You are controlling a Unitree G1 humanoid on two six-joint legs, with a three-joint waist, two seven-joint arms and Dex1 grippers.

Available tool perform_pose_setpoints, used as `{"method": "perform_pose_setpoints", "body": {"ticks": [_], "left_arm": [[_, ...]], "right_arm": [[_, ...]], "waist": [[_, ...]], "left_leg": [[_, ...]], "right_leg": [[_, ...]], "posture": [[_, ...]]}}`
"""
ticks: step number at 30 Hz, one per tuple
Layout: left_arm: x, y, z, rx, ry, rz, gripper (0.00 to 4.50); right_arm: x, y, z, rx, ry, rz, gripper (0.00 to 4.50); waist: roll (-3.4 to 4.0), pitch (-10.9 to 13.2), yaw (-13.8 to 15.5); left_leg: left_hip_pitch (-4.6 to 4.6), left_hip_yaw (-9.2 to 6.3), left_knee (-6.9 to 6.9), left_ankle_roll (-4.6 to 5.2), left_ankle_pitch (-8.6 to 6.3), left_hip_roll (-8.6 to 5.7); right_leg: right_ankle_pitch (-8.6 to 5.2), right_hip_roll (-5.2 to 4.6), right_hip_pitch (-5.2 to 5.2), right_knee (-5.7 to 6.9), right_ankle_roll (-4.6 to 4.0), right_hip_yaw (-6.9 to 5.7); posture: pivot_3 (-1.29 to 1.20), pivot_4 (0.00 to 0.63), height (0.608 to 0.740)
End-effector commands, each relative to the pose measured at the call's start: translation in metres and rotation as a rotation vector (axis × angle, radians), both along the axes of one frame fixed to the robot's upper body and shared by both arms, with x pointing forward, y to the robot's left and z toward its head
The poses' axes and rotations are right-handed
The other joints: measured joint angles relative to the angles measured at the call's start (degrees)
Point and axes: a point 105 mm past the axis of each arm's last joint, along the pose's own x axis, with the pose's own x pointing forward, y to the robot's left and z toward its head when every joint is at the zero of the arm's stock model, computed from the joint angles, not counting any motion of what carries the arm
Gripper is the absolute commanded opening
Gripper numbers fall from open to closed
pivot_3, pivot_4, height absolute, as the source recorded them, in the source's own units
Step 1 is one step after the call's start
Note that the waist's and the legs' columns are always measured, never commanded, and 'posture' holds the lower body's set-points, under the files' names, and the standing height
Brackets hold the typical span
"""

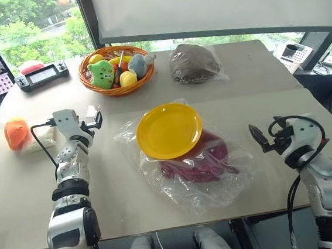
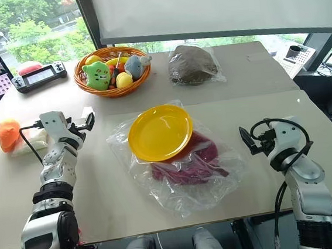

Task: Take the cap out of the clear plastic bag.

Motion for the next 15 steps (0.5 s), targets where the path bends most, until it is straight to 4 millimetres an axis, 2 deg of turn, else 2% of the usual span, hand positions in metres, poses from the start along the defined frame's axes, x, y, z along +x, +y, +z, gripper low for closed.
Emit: {"method": "perform_pose_setpoints", "body": {"ticks": [1,3,5,7,11,15], "left_arm": [[0.003,-0.012,0.027,0.084,-0.071,-0.107,4.49],[-0.001,-0.038,0.049,0.2,-0.121,-0.315,4.49],[-0.011,-0.058,0.067,0.261,-0.164,-0.489,4.49],[-0.021,-0.073,0.073,0.314,-0.168,-0.628,4.49],[-0.056,-0.113,0.07,0.468,-0.139,-0.944,4.49],[-0.079,-0.131,0.058,0.554,-0.086,-1.108,4.49]], "right_arm": [[-0.007,-0.01,0.024,-0.019,-0.081,-0.01,4.46],[-0.014,-0.01,0.036,-0.032,-0.067,0.047,4.46],[-0.023,0.002,0.047,-0.052,-0.04,0.164,4.46],[-0.03,0.018,0.055,-0.047,-0.01,0.276,4.46],[-0.06,0.067,0.069,-0.005,0.096,0.607,4.46],[-0.093,0.103,0.072,0.057,0.206,0.865,4.46]], "waist": [[0.0,0.0,0.0],[0.0,0.0,0.2],[0.01,0.0,0.2],[0.02,0.0,0.1],[0.05,0.0,-0.3],[0.06,0.0,-0.4]], "left_leg": [[0.0,0.0,0.0,0.0,0.0,0.0],[-0.03,0.0,0.0,0.0,0.0,-0.01],[-0.21,-0.06,0.03,-0.01,0.01,-0.02],[-0.26,-0.06,0.08,0.0,0.0,0.0],[-0.09,-0.16,0.08,0.0,0.0,0.03],[0.0,-0.22,0.09,0.01,0.0,0.04]], "right_leg": [[0.0,0.0,0.0,0.0,0.0,0.0],[0.0,0.0,-0.02,0.0,0.0,0.0],[0.0,0.0,-0.11,-0.02,0.0,-0.05],[0.0,0.0,-0.11,-0.02,0.0,-0.06],[-0.01,0.0,0.07,-0.01,-0.01,-0.16],[-0.02,0.0,0.19,-0.01,-0.02,-0.19]], "posture": [[0.0,0.15,0.74],[0.0,0.15,0.74],[0.0,0.15,0.74],[0.0,0.15,0.74],[0.0,0.15,0.74],[0.0,0.15,0.74]]}}
